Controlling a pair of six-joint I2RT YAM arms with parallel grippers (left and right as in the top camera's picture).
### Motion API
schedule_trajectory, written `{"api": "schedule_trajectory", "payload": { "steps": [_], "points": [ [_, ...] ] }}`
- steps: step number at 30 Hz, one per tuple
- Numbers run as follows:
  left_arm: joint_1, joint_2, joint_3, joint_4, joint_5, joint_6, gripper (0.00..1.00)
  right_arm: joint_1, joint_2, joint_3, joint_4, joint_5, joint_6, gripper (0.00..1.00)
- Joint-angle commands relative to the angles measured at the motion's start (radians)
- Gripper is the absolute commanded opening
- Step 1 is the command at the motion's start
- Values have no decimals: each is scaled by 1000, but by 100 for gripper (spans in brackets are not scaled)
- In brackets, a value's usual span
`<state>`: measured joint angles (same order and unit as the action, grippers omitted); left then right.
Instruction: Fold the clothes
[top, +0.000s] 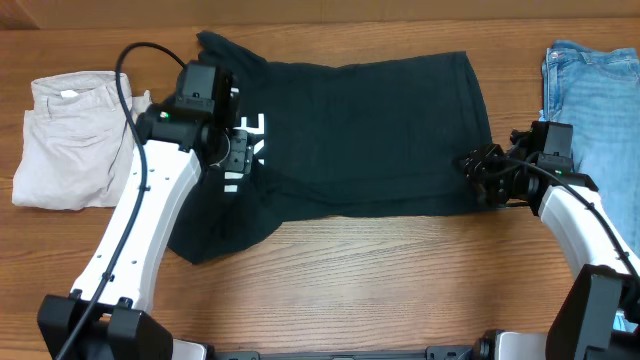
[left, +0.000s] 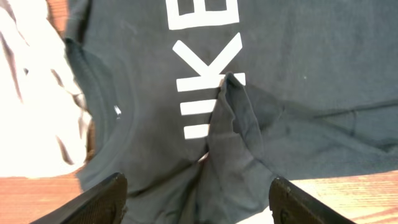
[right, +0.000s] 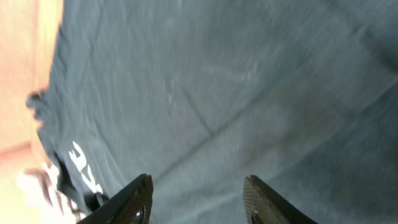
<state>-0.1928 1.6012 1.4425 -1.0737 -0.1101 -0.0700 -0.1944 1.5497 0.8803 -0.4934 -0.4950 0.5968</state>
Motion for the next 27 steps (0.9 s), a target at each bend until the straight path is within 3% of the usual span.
{"api": "schedule_trajectory", "payload": {
  "steps": [1,4,6,10,14,18,22,24,27],
  "points": [
    [2,-6,51,-81,86,26,72,75,8,15,-53,-54,-119,50],
    [3,-6,51,-214,222,-33,58,140,8,15,-85,-57,-164,49],
    [3,-7,51,-304,249,-156,54,150,8,15,-83,-58,-164,51],
    [-24,-7,-19,-372,231,-257,61,150,8,15,-85,-58,-164,52],
    [-71,-6,-246,-209,229,-320,64,150,8,15,-88,-57,-164,52],
    [-172,-4,-428,41,92,-365,65,150,8,15,-88,-57,-164,53],
    [-223,-4,-481,169,-33,-343,60,150,8,15,-90,-57,-164,53],
    [-225,-2,-513,232,-36,-309,55,150,8,15,-93,-57,-164,53],
    [-220,10,-536,279,-57,-272,54,149,8,15,-105,-57,-164,53]
  ]
}}
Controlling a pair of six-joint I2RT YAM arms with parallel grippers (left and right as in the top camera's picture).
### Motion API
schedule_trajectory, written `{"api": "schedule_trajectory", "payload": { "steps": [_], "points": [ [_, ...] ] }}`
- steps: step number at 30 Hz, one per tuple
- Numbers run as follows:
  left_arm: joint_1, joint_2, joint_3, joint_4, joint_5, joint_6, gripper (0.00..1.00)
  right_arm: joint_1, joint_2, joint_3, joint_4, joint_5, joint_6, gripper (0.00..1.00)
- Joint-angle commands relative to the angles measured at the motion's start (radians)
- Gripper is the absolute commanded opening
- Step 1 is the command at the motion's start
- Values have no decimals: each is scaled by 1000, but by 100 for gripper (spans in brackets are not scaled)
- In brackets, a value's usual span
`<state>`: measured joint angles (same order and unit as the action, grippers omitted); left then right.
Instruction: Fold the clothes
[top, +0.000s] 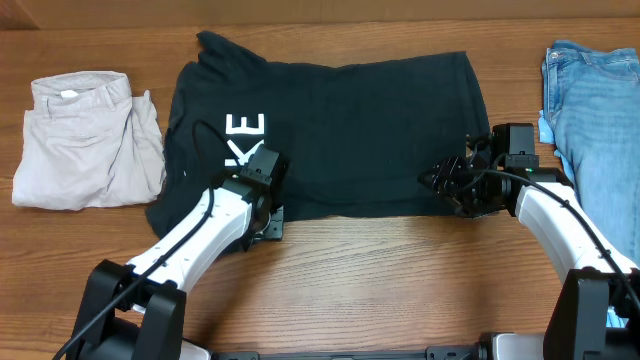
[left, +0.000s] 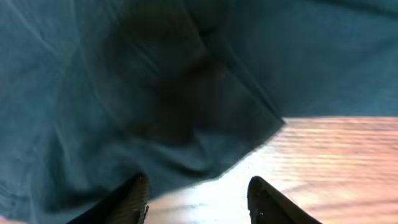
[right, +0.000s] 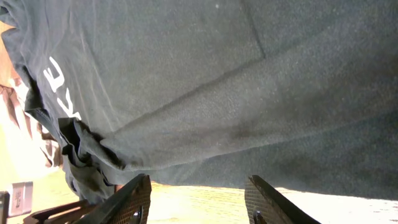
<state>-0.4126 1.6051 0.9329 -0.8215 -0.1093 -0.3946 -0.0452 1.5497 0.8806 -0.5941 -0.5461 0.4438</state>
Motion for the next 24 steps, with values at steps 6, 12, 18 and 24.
{"api": "schedule_trajectory", "payload": {
  "steps": [6,12,18,24],
  "points": [
    [-7,80,-27,52,16,136,58,0,8,14,-14,-4,-11,53],
    [-8,162,-27,54,8,146,23,0,8,14,-26,13,-11,53],
    [26,103,190,-261,-39,83,4,0,8,14,-32,14,-11,53],
    [145,53,358,-334,-260,136,4,0,8,14,-32,29,-11,53]
  ]
}}
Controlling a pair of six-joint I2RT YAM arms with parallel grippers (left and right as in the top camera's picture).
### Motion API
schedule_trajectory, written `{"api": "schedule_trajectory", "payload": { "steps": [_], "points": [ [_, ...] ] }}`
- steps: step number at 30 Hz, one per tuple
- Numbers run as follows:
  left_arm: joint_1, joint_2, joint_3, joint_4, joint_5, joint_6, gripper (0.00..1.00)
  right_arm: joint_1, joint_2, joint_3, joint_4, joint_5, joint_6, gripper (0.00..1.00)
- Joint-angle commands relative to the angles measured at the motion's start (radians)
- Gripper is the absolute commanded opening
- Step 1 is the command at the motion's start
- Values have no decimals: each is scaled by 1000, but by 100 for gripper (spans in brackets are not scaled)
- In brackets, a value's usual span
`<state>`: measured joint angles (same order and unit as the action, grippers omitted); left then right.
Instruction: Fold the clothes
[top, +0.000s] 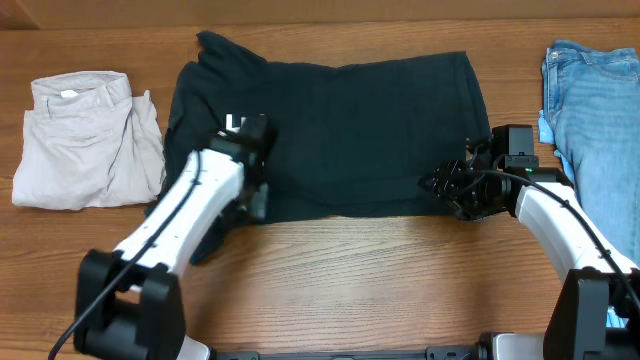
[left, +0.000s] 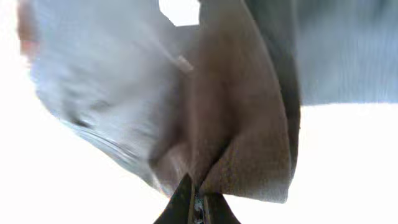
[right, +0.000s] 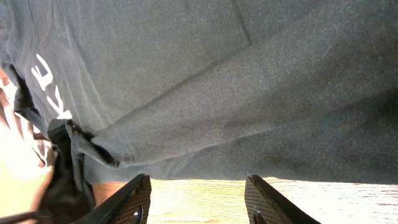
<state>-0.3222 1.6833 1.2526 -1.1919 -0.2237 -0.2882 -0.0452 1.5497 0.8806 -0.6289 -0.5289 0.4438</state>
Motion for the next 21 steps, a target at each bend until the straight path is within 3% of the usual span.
{"api": "schedule_trajectory", "payload": {
  "steps": [1,5,12,13,15,19,21],
  "points": [
    [76,-23,39,71,-170,49,4,0,8,14,2,12,-11,53],
    [145,-21,39,240,-172,185,5,0,8,14,2,12,-11,53],
    [211,-19,39,468,-174,320,4,0,8,14,2,12,-11,53],
    [214,-18,38,486,-172,328,10,0,8,14,2,12,-10,53],
    [214,-13,38,515,-172,352,49,0,8,14,0,11,-10,53],
    [230,-11,39,511,-203,354,76,0,8,14,-13,11,-6,52],
    [240,-11,39,461,-205,323,83,0,8,14,-18,11,-6,52]
  ]
}}
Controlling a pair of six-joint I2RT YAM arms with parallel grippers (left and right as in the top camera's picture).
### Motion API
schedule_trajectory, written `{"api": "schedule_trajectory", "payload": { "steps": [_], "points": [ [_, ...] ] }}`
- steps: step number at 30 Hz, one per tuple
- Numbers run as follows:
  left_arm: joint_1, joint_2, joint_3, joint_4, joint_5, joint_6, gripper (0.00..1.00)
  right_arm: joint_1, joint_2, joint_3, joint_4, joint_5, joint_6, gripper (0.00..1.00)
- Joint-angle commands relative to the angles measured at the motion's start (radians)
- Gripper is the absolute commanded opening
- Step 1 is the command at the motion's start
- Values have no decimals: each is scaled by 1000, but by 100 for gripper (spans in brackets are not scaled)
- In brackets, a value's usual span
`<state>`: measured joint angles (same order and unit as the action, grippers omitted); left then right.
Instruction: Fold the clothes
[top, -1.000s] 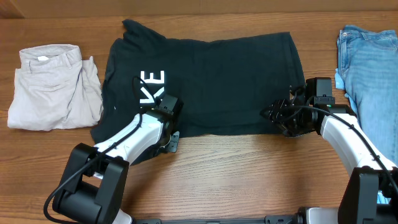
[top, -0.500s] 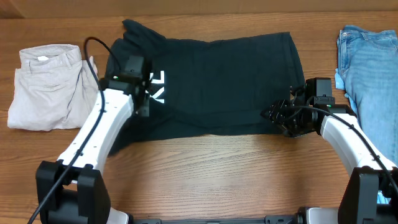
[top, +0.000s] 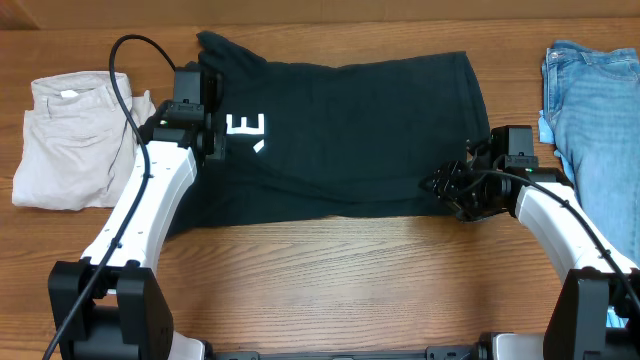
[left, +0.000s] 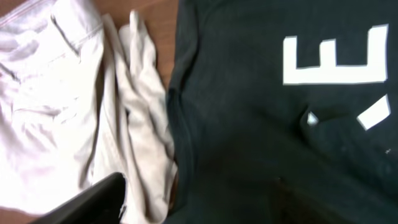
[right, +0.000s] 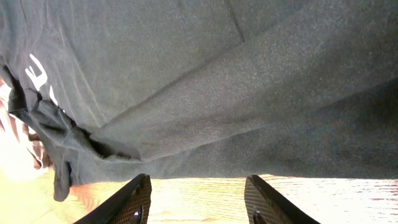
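A black T-shirt (top: 340, 120) lies spread across the table, with a white letter E (top: 247, 124) showing on its chest. Its left sleeve (top: 245, 175) lies folded inward over the other letters. My left gripper (top: 210, 138) hovers at the shirt's left edge near the collar, open and holding nothing. One of its fingers (left: 96, 199) shows over pale cloth. My right gripper (right: 198, 202) is open at the shirt's lower right hem (top: 445, 186), with bare wood between its fingers.
Folded beige trousers (top: 80, 140) lie left of the shirt, touching its edge. Blue jeans (top: 600, 110) lie at the far right. The wooden table (top: 350, 280) runs along the front, below the shirt.
My left gripper was shut on the sleeve, held up over the lettering. Now it is open at the shirt's left edge and the sleeve lies flat on the chest. The right arm is unchanged.
First my left gripper was open over the lettering, the sleeve sticking out at lower left, my right at the right hem. Then the left was down at the sleeve and the right by the lower hem. Then the left held the sleeve. Now the sleeve lies folded in.
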<state>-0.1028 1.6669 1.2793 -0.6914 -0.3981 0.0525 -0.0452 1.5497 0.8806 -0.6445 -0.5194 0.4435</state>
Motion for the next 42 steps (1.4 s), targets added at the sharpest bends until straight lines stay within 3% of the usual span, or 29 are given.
{"api": "schedule_trajectory", "payload": {
  "steps": [1,4,6,11,14,16,17,28,33,39,42],
  "points": [
    [24,5,13,-72,-26,-53,83,0,8,14,-5,2,-6,53],
    [26,5,13,-181,103,-163,89,0,8,14,-9,3,-7,53],
    [26,5,12,-249,316,-180,90,0,8,14,-9,30,-7,56],
    [24,7,-5,-277,414,-180,74,-1,8,14,-14,107,-6,55],
    [24,14,-65,-227,414,-180,61,-1,10,14,0,115,-6,23],
    [24,14,-164,-138,414,-181,44,6,30,13,-1,126,2,17],
    [24,14,-187,-115,418,-181,41,12,40,12,3,130,5,17],
    [24,14,-283,-33,413,-180,41,24,231,12,193,105,55,4],
    [24,14,-283,-33,406,-180,41,-31,229,35,303,-62,85,4],
    [24,14,-283,-33,388,-180,42,-80,229,51,391,-59,80,4],
    [24,14,-283,-35,388,-180,44,-119,229,58,332,-89,80,4]
  ]
}}
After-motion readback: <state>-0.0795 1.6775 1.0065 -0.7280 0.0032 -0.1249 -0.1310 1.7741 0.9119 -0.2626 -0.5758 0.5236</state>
